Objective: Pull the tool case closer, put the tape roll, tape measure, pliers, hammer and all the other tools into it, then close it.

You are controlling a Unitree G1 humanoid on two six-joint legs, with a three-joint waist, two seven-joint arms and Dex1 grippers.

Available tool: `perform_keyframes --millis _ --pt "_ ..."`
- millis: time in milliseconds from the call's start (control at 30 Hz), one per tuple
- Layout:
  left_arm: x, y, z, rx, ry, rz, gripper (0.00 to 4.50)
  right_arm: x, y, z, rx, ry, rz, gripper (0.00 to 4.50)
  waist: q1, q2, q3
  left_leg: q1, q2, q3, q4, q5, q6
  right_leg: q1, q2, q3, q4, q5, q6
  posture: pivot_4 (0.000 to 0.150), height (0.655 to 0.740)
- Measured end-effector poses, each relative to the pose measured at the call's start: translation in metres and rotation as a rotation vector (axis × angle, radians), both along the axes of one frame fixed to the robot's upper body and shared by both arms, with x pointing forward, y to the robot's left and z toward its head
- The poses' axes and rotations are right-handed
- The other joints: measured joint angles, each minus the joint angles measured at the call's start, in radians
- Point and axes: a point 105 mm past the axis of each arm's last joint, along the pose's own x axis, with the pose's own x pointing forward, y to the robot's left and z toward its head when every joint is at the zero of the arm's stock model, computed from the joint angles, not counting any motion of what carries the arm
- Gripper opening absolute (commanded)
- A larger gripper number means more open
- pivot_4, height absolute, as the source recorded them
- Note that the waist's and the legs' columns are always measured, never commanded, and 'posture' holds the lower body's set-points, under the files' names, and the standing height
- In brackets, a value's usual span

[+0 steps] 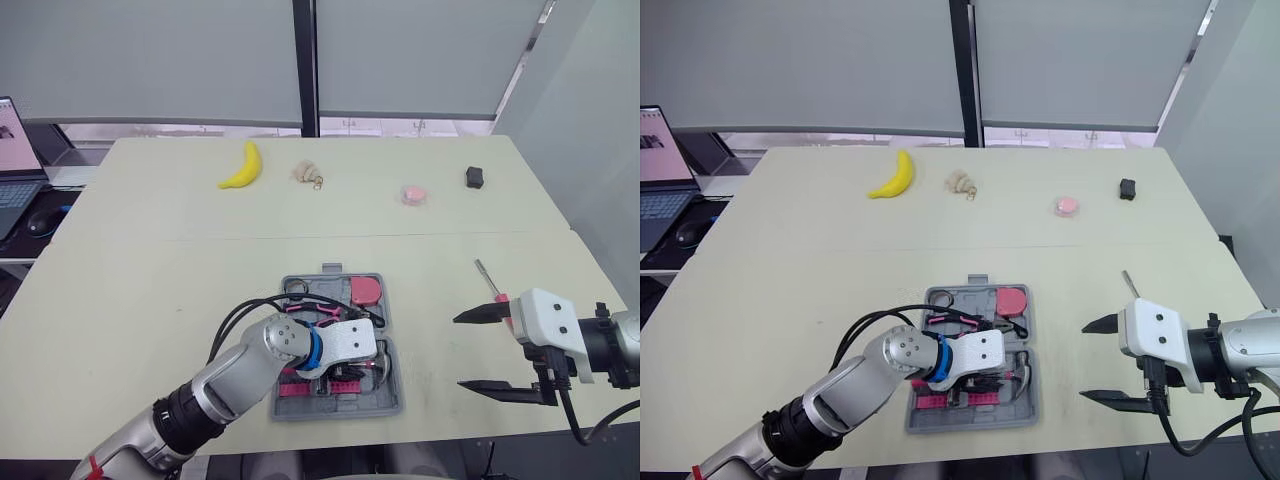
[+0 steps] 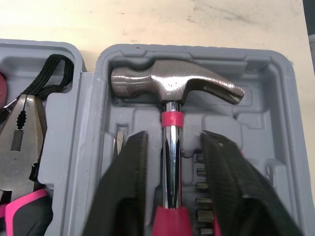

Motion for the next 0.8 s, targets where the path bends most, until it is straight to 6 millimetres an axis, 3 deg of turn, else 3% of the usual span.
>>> perform_keyframes --millis 33,200,300,433,600,800 --pt "0.002 0.000 0.006 -0.027 -0.001 0.008 3.19 0.000 0.000 0.000 0.000 -0.001 -0.001 4.50 0.000 0.000 0.000 0.000 0.000 0.000 0.000 0.000 0.000 0.000 0.000 0.000 0.000 0.000 0.000 0.150 0.7274" --pt "0.018 0.007 0.049 -0.196 -0.074 -0.006 3.19 0.003 0.000 0.001 0.006 -0.018 -0.019 4.50 -0.001 0.000 0.000 0.002 0.000 0.001 -0.001 0.000 0.000 0.001 0.000 0.000 0.000 0.000 0.000 0.150 0.7274" --pt "0.021 0.019 0.060 -0.259 -0.076 -0.084 2.59 0.005 0.001 0.003 0.010 -0.035 -0.029 4.50 -0.001 0.000 0.000 0.003 0.000 0.001 -0.001 0.000 0.000 0.001 0.000 0.000 0.000 -0.001 -0.001 0.150 0.7274" --pt "0.012 0.036 0.054 -0.227 -0.019 -0.223 1.41 0.006 0.003 0.002 0.017 -0.039 -0.027 4.50 0.000 0.000 0.000 0.003 0.000 0.003 -0.002 0.000 0.000 0.001 -0.001 0.001 -0.001 -0.001 -0.001 0.150 0.7274" --pt "-0.002 0.039 0.039 -0.183 0.042 -0.315 0.02 0.008 0.005 0.001 0.022 -0.041 -0.029 4.50 0.000 0.000 0.000 0.003 0.000 0.004 -0.002 0.000 0.000 0.002 -0.001 0.001 -0.001 -0.001 -0.001 0.150 0.7274" --pt "-0.001 0.056 0.010 -0.071 0.048 -0.323 0.02 0.009 0.005 0.001 0.023 -0.046 -0.039 4.50 0.000 0.000 0.000 0.003 0.001 0.003 -0.002 0.000 0.000 0.001 -0.001 0.001 -0.001 -0.001 -0.001 0.150 0.7274"
